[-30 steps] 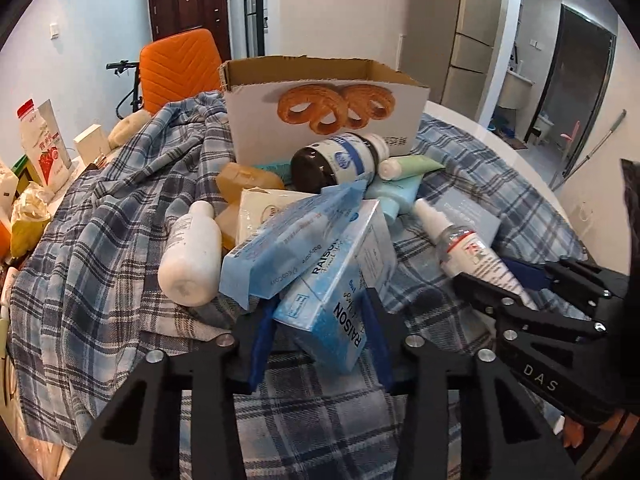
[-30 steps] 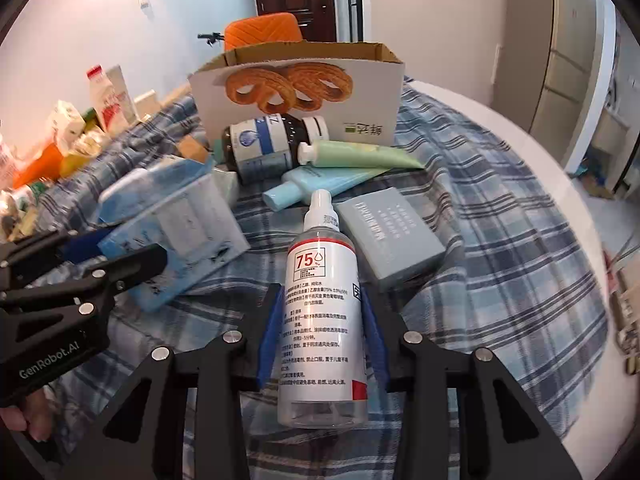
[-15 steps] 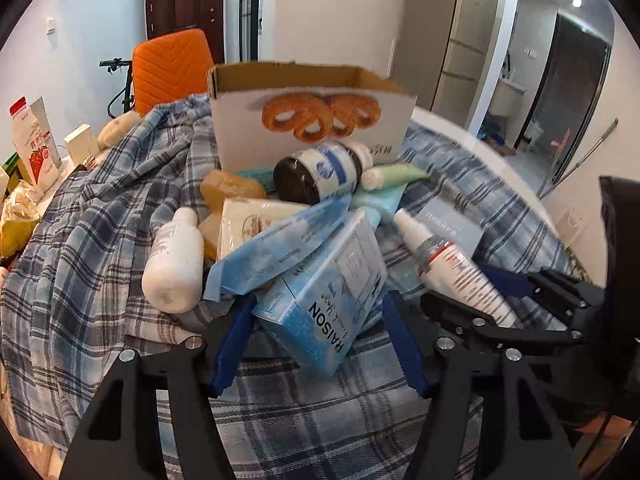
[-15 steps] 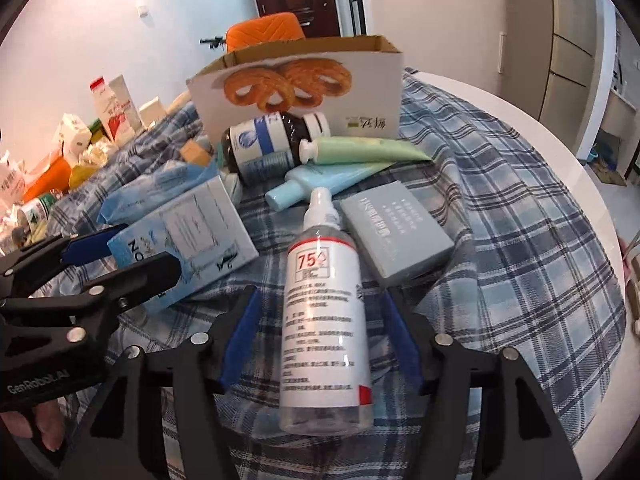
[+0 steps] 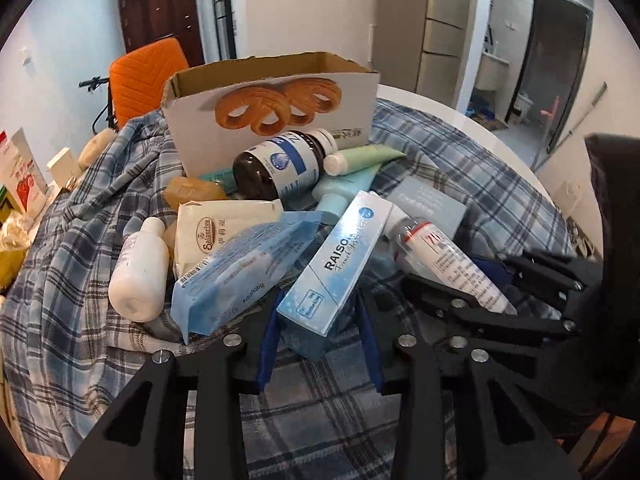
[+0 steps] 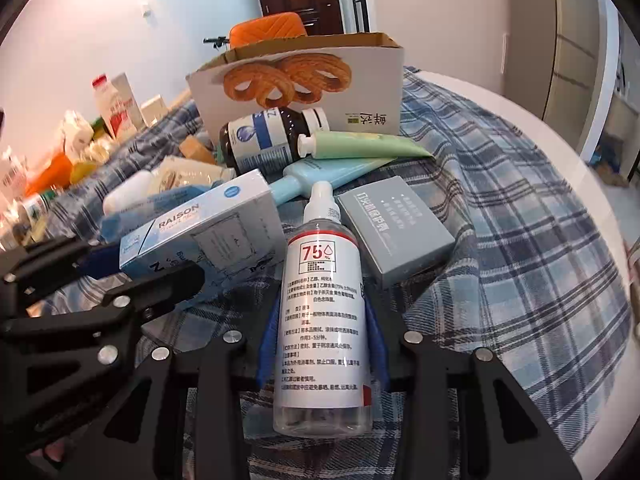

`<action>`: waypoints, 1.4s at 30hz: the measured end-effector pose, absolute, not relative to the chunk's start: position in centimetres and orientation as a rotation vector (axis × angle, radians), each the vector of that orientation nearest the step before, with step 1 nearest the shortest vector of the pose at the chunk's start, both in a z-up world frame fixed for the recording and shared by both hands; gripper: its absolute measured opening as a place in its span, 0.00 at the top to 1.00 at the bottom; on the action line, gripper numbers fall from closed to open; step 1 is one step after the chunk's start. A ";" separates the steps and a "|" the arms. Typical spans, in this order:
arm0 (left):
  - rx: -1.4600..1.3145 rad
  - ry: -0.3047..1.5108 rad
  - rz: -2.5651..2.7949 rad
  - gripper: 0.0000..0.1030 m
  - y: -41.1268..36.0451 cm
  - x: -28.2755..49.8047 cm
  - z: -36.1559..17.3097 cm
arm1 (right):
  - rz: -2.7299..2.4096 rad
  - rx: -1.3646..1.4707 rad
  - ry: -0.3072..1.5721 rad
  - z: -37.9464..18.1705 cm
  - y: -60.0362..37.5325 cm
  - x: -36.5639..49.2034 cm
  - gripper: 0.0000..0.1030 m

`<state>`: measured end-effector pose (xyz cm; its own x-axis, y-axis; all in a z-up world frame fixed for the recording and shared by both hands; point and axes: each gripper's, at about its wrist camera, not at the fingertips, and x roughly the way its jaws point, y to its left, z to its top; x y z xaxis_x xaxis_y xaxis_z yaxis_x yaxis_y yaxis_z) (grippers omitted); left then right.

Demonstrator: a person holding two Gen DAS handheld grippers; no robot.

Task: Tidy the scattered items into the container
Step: 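Grasp the blue RAISON box with the left tool while the right tool holds the spray bottle, then carry the RAISON box with the left tool while the right tool carries the bottle over the cardboard box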

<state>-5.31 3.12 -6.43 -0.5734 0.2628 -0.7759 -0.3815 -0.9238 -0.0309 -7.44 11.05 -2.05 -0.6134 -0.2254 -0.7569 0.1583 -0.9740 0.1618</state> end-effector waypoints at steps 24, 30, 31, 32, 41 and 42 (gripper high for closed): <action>-0.999 0.254 2.634 0.77 2.0 -4.9 2.8 | -2.683 1.010 -0.127 6.7 12.4 -7.8 0.64; -0.936 0.178 2.623 0.77 1.9 -8.3 6.1 | -2.715 0.915 -0.061 11.2 12.3 -10.6 0.64; -0.909 0.176 2.653 0.77 1.9 -8.9 6.6 | -2.711 0.910 -0.074 11.6 12.4 -11.3 0.64; -0.892 0.173 2.676 0.77 1.8 -9.4 7.0 | -2.706 0.900 -0.086 12.1 12.5 -12.0 0.64; -0.793 0.183 2.754 0.76 2.3 -14.8 8.1 | -2.712 0.868 -0.126 13.2 11.6 -18.0 0.64; -0.795 0.179 2.756 0.76 2.4 -15.3 8.1 | -2.714 0.871 -0.119 13.1 11.3 -18.5 0.64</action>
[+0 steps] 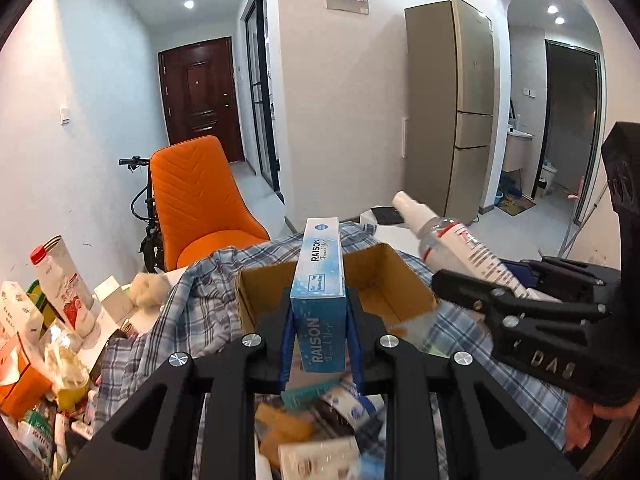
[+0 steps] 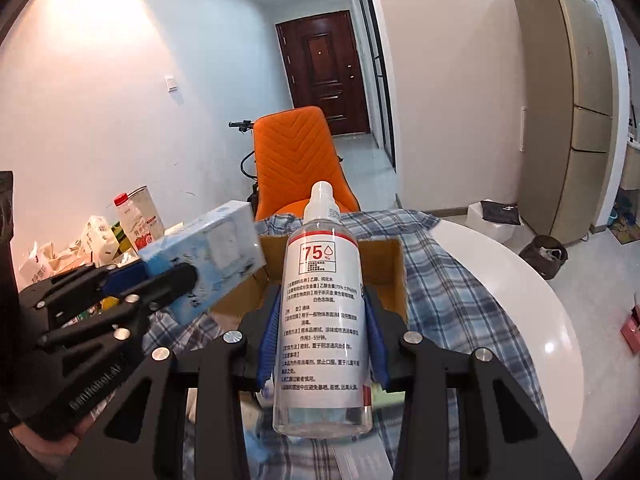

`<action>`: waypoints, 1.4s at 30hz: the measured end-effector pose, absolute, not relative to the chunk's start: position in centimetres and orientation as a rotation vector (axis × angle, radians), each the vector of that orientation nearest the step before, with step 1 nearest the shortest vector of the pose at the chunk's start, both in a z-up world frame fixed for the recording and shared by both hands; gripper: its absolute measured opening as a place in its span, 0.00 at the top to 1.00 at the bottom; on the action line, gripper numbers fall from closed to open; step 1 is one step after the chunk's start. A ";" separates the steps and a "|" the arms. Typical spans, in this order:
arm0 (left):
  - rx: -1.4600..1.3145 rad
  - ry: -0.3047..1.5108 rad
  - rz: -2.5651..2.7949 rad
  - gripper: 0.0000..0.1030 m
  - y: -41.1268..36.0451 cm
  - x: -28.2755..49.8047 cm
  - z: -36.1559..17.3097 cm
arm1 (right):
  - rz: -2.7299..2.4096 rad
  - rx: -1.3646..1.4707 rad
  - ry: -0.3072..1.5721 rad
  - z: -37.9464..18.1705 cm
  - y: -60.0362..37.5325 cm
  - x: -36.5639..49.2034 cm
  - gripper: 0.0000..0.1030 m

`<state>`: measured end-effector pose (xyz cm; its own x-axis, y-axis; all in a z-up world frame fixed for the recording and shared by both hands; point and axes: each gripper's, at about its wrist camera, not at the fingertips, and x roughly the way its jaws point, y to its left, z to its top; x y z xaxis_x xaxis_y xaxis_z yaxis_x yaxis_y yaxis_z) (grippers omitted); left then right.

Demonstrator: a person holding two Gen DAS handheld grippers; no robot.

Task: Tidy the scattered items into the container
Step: 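Carry the RAISON box with the left tool while the right tool carries the bottle over the cardboard box, then open the left tool to drop the RAISON box in while the right tool releases the bottle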

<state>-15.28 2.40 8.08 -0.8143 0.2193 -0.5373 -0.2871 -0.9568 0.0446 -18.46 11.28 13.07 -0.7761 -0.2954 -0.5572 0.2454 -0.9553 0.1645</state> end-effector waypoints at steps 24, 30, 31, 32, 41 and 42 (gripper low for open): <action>-0.813 0.094 2.812 0.76 0.8 -20.4 6.9 | -2.784 0.889 -0.102 12.4 10.4 -23.4 0.64; -0.945 0.123 2.697 0.76 1.7 -23.1 5.4 | -2.726 0.986 -0.106 10.1 10.1 -25.9 0.64; -0.946 0.142 2.712 0.76 1.9 -23.3 5.1 | -2.724 0.996 -0.102 9.6 9.9 -26.1 0.64; -0.948 0.152 2.717 0.76 2.1 -23.6 4.7 | -2.720 1.005 -0.107 9.2 9.9 -26.4 0.64; -1.011 0.146 2.717 0.76 1.7 -25.3 2.9 | -2.747 1.007 -0.157 7.9 10.2 -27.2 0.64; -1.011 0.138 2.717 0.76 1.6 -25.3 2.8 | -2.744 1.003 -0.168 8.0 10.3 -27.3 0.64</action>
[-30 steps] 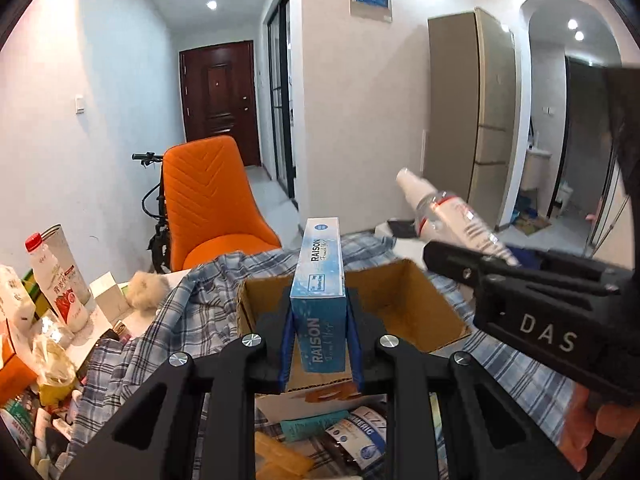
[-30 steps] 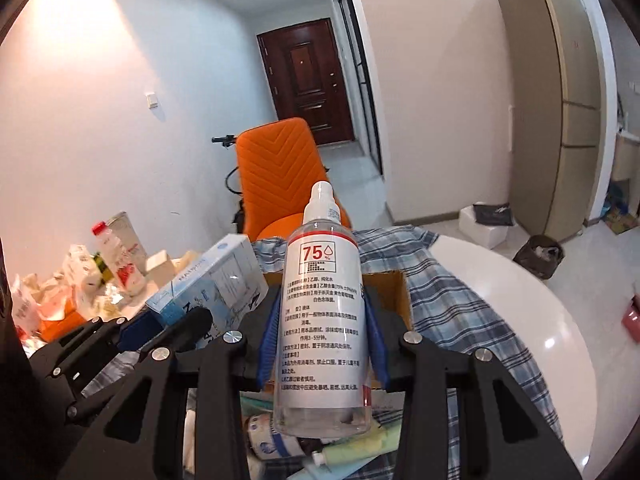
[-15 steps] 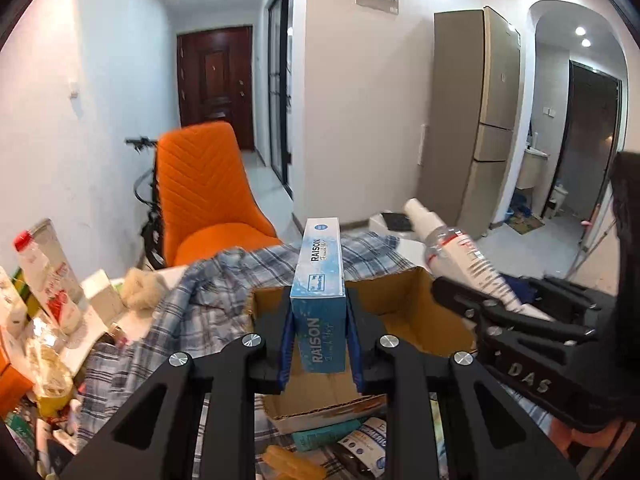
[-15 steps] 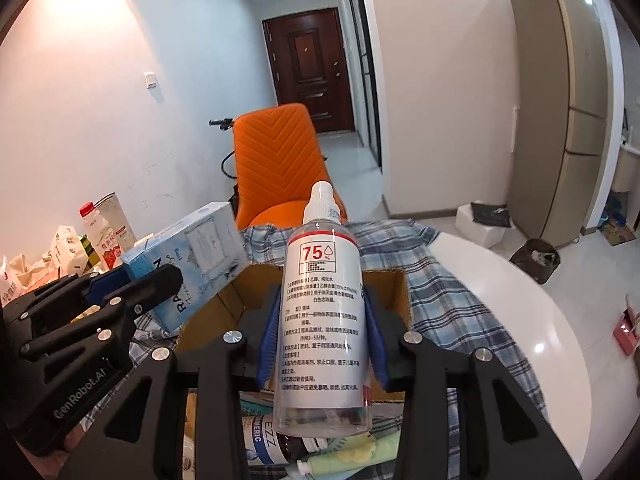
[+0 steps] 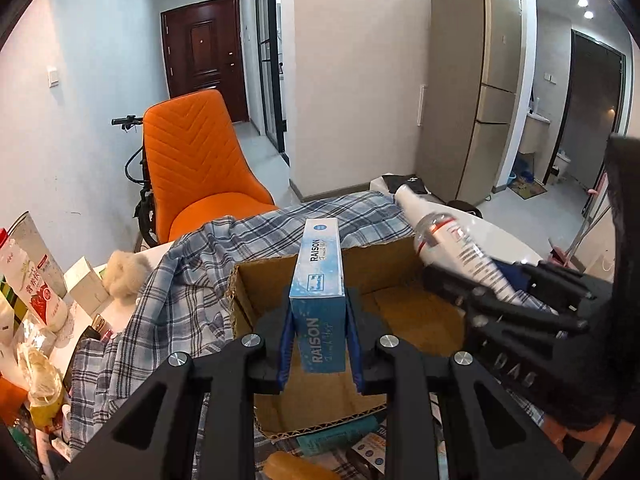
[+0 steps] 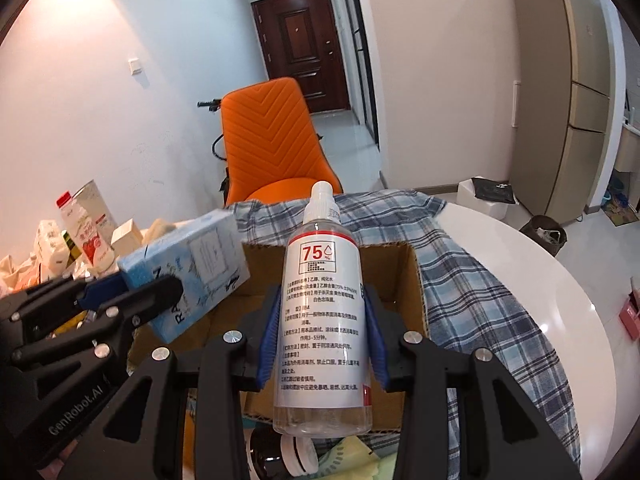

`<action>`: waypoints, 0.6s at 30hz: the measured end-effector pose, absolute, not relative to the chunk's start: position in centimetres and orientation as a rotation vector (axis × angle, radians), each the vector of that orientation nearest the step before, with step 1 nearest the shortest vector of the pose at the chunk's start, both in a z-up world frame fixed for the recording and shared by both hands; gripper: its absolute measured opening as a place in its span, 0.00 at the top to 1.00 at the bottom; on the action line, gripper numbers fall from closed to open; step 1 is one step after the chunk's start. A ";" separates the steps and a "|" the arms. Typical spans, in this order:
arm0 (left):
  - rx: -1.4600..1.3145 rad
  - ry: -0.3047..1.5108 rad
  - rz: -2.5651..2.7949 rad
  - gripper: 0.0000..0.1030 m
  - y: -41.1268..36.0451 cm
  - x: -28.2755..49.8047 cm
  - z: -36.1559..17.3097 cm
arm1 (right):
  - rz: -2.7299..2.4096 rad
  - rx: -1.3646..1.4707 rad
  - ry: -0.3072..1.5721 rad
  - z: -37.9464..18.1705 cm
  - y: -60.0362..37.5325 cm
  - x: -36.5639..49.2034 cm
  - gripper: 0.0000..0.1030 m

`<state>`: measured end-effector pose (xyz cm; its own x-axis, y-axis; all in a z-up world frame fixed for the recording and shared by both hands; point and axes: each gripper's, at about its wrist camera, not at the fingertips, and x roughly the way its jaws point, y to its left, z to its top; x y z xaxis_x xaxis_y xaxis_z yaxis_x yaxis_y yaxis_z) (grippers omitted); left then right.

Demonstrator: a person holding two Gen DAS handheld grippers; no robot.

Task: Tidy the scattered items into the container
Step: 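Open the left tool to drop the RAISON box in while the right tool releases the bottle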

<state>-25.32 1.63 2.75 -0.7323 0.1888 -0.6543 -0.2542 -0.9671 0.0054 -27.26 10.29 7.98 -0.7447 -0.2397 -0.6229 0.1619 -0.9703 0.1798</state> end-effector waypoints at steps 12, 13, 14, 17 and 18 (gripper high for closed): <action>-1.036 0.116 2.686 0.76 1.8 -25.2 1.9 | -2.744 1.004 -0.169 7.6 10.2 -27.7 0.64; -1.034 0.122 2.689 0.76 1.8 -25.1 2.0 | -2.744 1.008 -0.167 7.5 10.3 -27.8 0.64; -1.032 0.127 2.690 0.76 1.8 -25.1 2.1 | -2.744 1.011 -0.166 7.5 10.2 -27.8 0.64; -1.023 0.139 2.700 0.76 2.0 -24.6 2.3 | -2.742 1.011 -0.162 7.4 10.2 -27.8 0.64; -1.022 0.148 2.702 0.70 2.1 -24.5 2.3 | -2.742 1.012 -0.160 7.3 10.1 -27.8 0.64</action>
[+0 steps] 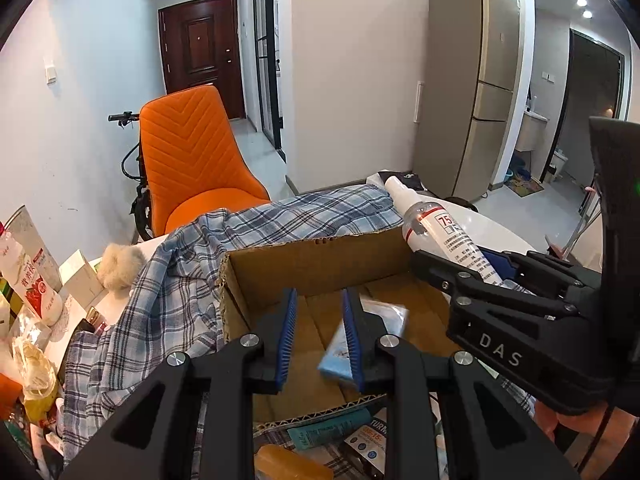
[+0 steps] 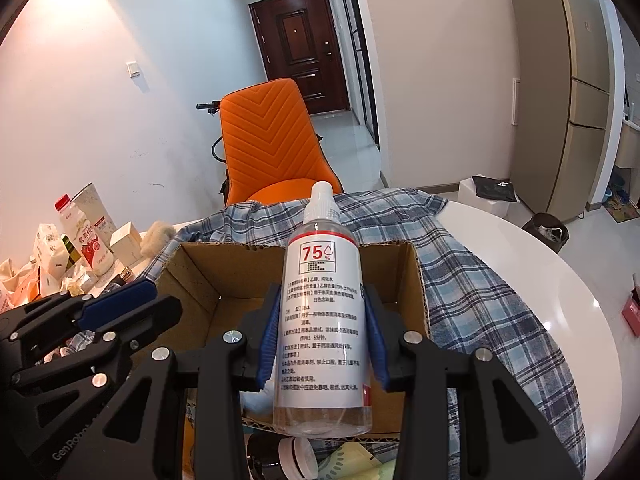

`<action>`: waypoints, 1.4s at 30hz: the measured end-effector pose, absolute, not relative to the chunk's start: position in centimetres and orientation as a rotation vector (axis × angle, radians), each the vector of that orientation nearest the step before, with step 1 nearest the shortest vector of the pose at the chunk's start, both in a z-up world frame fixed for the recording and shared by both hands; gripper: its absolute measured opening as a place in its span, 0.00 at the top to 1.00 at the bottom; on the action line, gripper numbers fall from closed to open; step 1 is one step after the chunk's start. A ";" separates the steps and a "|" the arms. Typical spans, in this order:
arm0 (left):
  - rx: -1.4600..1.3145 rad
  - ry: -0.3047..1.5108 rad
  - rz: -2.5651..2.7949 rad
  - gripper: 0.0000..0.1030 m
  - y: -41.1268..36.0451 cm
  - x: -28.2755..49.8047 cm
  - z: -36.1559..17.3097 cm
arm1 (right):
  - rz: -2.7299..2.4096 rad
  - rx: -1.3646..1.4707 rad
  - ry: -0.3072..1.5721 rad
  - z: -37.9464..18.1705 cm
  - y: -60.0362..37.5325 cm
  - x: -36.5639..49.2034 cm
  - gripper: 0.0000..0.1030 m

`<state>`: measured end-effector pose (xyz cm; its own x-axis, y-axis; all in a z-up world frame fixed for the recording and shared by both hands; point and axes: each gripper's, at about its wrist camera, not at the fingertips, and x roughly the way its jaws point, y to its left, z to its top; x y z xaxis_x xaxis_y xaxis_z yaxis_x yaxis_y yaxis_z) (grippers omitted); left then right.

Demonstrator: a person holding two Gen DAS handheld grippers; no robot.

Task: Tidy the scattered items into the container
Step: 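Open the left tool to drop the RAISON box in while the right tool releases the bottle, then move the left tool to the blue wipes pack while the right tool approaches the grey box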

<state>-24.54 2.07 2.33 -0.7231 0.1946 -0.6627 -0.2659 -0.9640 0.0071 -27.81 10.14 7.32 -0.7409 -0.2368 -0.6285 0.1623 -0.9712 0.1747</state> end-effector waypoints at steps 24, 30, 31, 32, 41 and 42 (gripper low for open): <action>-1.012 0.192 2.766 0.27 1.6 -23.1 2.0 | -2.790 0.966 -0.058 8.3 10.9 -25.9 0.53; -1.055 0.101 2.677 0.27 0.9 -21.3 2.2 | -2.726 0.970 -0.040 8.2 11.9 -22.9 0.52; -1.053 0.107 2.678 0.27 0.7 -20.7 2.2 | -2.712 0.966 -0.038 8.2 12.2 -22.2 0.47; -1.050 0.116 2.679 0.27 0.6 -20.2 2.1 | -2.698 0.958 -0.032 8.2 12.4 -21.2 0.43; -1.053 0.193 2.588 0.18 0.6 -14.0 0.2 | -2.599 0.986 0.087 6.1 13.0 -14.8 0.42; -1.054 0.205 2.579 0.18 0.7 -13.4 0.0 | -2.589 0.987 0.089 5.8 13.0 -14.3 0.42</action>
